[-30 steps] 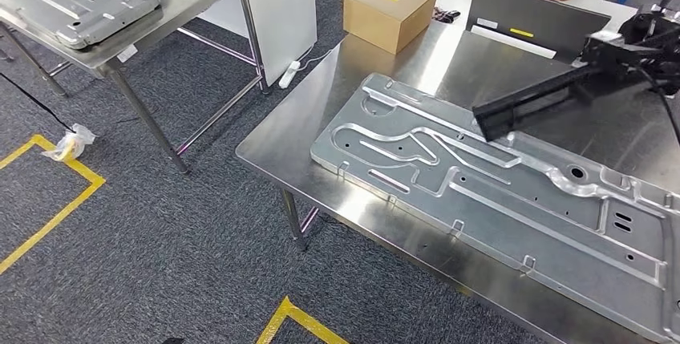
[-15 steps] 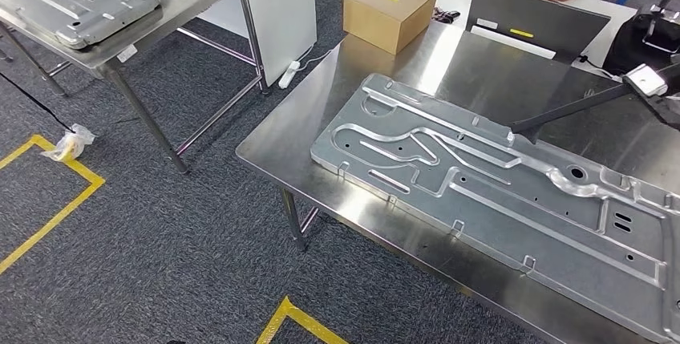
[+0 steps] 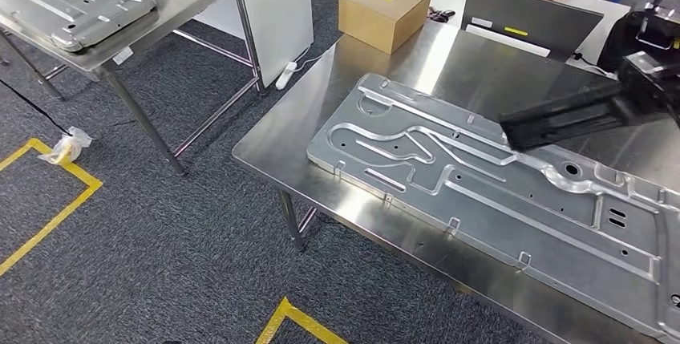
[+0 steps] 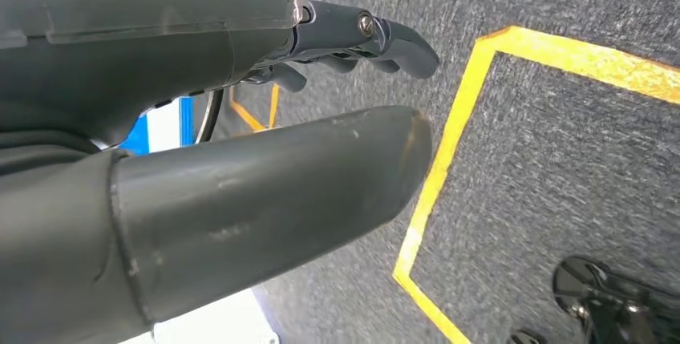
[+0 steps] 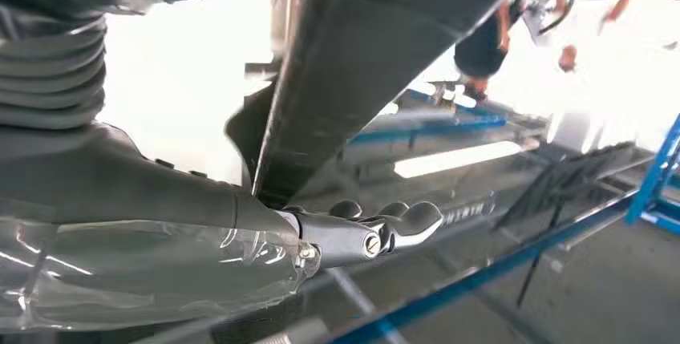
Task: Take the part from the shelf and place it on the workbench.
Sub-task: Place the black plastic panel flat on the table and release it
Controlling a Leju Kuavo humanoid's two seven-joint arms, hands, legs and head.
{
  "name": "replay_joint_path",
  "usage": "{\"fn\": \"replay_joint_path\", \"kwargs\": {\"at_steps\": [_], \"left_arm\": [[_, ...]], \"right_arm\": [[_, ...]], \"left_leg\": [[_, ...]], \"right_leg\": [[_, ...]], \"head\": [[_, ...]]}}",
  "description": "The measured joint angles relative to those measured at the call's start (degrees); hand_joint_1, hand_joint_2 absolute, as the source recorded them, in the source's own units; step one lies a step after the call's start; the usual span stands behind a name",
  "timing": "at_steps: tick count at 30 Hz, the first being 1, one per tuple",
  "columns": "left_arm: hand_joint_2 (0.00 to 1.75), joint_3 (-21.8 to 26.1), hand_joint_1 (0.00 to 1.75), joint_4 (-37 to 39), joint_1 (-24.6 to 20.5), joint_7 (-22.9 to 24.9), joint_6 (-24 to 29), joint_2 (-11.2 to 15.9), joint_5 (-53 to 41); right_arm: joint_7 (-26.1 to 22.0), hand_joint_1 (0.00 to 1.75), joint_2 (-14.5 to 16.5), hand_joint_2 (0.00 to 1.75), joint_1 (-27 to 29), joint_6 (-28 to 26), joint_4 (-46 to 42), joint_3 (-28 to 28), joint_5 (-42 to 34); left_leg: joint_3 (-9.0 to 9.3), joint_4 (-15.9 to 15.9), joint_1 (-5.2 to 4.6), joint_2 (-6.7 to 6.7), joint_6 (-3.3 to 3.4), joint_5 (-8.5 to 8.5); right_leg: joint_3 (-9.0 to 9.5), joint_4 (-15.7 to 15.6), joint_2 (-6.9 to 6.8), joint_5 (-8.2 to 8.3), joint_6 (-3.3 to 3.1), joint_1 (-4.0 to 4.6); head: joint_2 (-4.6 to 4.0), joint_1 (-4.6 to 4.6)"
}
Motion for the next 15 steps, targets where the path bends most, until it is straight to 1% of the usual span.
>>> {"fn": "replay_joint_path", "kwargs": {"at_steps": [2, 5, 10, 11, 12, 13, 15], "left_arm": [[0.00, 0.4, 0.00, 0.0, -0.1, 0.1, 0.2, 0.0, 0.0], [0.00, 0.8, 0.00, 0.0, 0.0, 0.1, 0.3, -0.1, 0.0], [0.00, 1.1, 0.00, 0.0, 0.0, 0.4, 0.5, -0.2, -0.1], [0.00, 1.2, 0.00, 0.0, 0.0, 0.5, 0.5, -0.2, -0.1], [0.00, 1.4, 0.00, 0.0, 0.0, 0.7, 0.5, -0.2, -0.1], [0.00, 1.6, 0.00, 0.0, -0.1, 0.9, 0.4, -0.2, -0.1], [0.00, 1.8, 0.00, 0.0, -0.2, 1.6, 0.2, -0.2, -0.1]], "right_arm": [[1.1, 0.00, 2.4, 0.00, -2.1, 0.5, 0.8, 1.1, 0.0], [1.3, 0.00, 5.3, 0.00, -5.0, 2.1, 1.7, 2.0, -1.2], [3.2, 0.00, 8.8, 0.00, -9.4, 7.3, 3.7, 2.6, -4.8], [3.8, 0.00, 9.5, 0.00, -10.3, 9.5, 4.5, 2.6, -5.6], [4.3, 0.00, 10.2, 0.00, -11.5, 12.9, 5.6, 2.6, -6.3], [4.6, 0.00, 10.9, 0.00, -12.8, 17.3, 7.0, 2.6, -6.9], [3.7, 0.00, 12.4, 0.00, -15.2, 28.6, 10.5, 3.0, -7.7]], "left_leg": [[-0.02, 0.0, 0.01, -0.06, -0.01, 0.08], [-0.07, 0.0, 0.04, -0.23, -0.03, 0.11], [-0.10, -0.1, 0.07, -0.34, -0.03, 0.10], [-0.10, -0.1, 0.07, -0.34, -0.03, 0.10], [-0.09, -0.1, 0.07, -0.34, -0.03, 0.10], [-0.09, -0.1, 0.07, -0.33, -0.04, 0.10], [-0.08, -0.1, 0.07, -0.33, -0.04, 0.11]], "right_leg": [[-0.02, 0.0, -0.13, 0.01, 0.01, 0.00], [-0.02, 0.1, -0.33, -0.03, -0.03, 0.04], [-0.01, 0.1, -0.41, -0.08, -0.05, 0.07], [0.00, 0.1, -0.40, -0.08, -0.05, 0.07], [0.00, 0.1, -0.39, -0.08, -0.05, 0.07], [0.00, 0.1, -0.39, -0.08, -0.05, 0.07], [0.00, 0.0, -0.40, -0.08, -0.05, 0.06]], "head": [[0.00, 0.01], [0.00, 0.00], [0.00, -0.01], [0.00, -0.01], [0.00, -0.01], [0.00, -0.01], [0.00, -0.01]]}}
